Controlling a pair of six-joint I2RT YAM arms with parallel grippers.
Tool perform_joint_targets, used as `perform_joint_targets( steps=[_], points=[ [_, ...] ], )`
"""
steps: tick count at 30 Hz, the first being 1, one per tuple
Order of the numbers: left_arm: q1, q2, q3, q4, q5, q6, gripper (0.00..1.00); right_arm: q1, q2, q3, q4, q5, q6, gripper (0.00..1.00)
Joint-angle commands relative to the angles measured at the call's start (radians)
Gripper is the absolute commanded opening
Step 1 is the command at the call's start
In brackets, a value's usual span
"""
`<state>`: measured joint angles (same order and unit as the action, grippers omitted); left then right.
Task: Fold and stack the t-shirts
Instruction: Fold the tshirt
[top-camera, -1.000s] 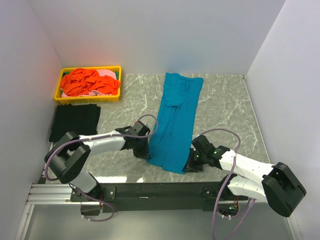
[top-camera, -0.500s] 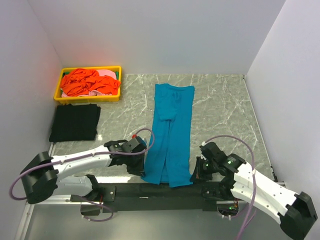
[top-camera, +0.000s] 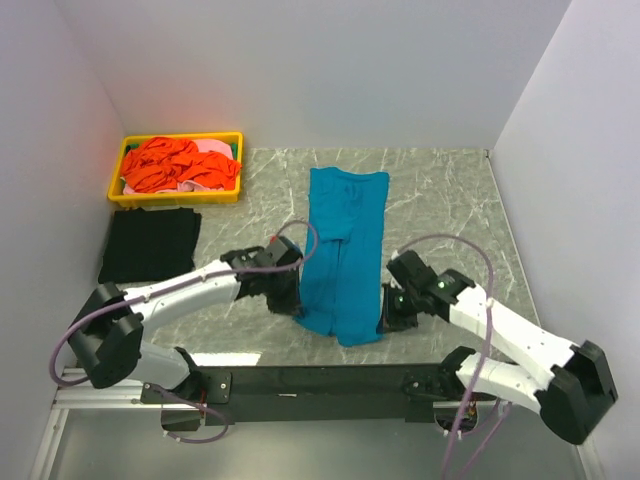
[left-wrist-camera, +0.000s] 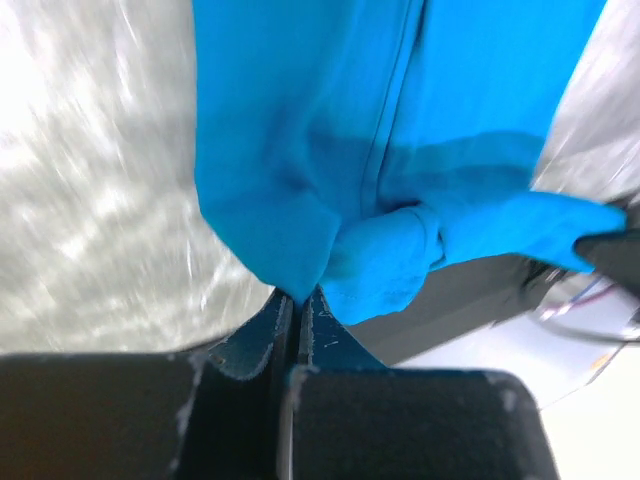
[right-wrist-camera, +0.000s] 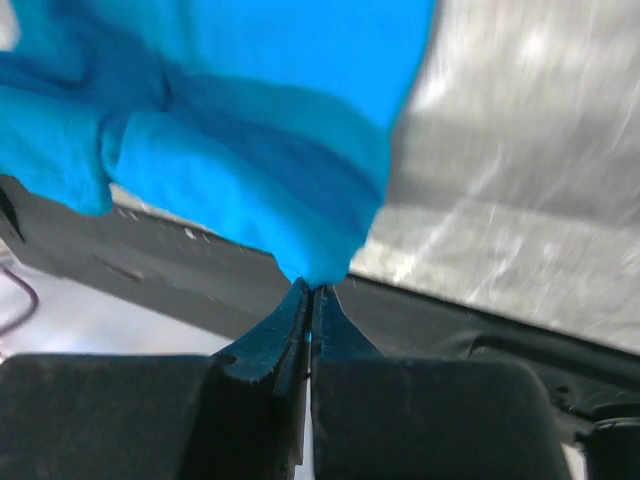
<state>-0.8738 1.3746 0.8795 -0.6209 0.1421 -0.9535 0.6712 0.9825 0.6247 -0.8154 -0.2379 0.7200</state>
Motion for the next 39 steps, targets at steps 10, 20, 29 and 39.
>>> perform_joint_targets(
  steps=[10, 20, 29, 39],
  points=[
    [0.242, 0.239, 0.333, 0.073, -0.045, 0.217, 0.04, -0.278, 0.298, 0.335, 0.071, 0.071, -0.270, 0.00],
    [0.309, 0.484, 0.565, 0.145, -0.055, 0.302, 0.04, -0.400, 0.499, 0.487, 0.130, 0.060, -0.349, 0.00],
    [0.348, 0.584, 0.604, 0.242, -0.078, 0.272, 0.04, -0.420, 0.634, 0.556, 0.237, 0.072, -0.347, 0.00],
    [0.358, 0.664, 0.582, 0.311, -0.093, 0.249, 0.13, -0.420, 0.774, 0.592, 0.335, 0.094, -0.358, 0.01]
  ],
)
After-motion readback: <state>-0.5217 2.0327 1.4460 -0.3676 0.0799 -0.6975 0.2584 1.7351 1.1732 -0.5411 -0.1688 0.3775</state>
